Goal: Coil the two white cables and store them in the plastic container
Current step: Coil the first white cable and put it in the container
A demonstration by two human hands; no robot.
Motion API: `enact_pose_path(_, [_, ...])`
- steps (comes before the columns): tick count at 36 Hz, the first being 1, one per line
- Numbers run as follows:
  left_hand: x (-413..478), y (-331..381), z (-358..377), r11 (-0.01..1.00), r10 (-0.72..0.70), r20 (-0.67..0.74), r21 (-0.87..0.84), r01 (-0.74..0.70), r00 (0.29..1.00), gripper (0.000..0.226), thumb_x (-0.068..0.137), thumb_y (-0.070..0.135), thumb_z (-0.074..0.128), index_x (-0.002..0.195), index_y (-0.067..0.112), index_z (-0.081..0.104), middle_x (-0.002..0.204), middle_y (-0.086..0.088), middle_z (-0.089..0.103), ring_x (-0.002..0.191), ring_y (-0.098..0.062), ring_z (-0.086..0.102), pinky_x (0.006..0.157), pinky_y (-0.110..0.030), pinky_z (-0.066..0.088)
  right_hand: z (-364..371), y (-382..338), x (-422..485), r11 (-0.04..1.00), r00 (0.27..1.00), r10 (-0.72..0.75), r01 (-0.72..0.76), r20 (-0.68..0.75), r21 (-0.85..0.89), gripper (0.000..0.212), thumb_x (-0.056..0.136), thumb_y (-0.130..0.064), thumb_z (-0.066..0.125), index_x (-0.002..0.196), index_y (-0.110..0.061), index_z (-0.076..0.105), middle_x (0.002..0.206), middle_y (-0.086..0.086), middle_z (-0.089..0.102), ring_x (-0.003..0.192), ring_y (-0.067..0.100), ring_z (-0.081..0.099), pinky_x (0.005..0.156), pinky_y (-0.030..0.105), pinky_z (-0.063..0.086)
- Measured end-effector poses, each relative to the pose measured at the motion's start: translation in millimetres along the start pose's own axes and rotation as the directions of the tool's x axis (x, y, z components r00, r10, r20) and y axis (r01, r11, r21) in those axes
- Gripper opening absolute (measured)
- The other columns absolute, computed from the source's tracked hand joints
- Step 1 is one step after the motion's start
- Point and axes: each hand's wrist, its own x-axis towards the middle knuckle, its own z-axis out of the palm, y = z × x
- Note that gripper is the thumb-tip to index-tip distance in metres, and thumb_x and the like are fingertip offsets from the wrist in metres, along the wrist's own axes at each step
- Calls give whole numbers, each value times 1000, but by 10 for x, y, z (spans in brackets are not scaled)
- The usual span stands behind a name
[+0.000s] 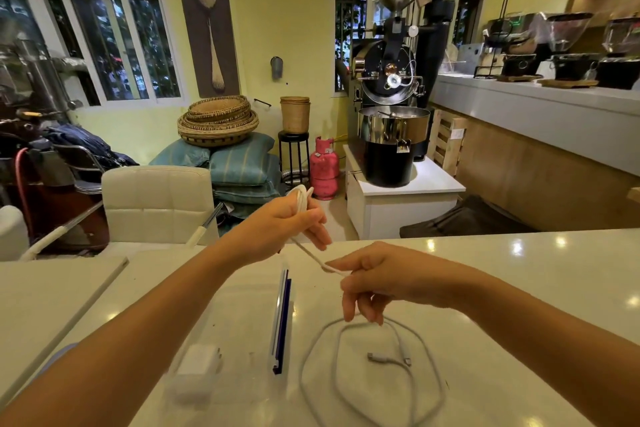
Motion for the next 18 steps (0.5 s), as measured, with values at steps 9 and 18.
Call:
enact_pose_path(9, [-66,42,49,998,-65,206,-8,68,976,33,95,15,35,69,18,55,49,6,62,49,2,55,50,-5,40,-193,-333,-244,988,997,-61,66,38,-138,16,92,-6,44,87,-21,48,65,2,62,47,8,54,53,20,48])
enact_pose_path(18, [-123,-20,146,852,147,620,-475,220,770,35,84,45,53,83,11,61,56,11,59,49,-1,53,65,-10,48,-478,-487,-314,977,960,-215,210,178,44,19,79,-1,55,71,-15,64,56,-1,66,46,9,57,48,16,50])
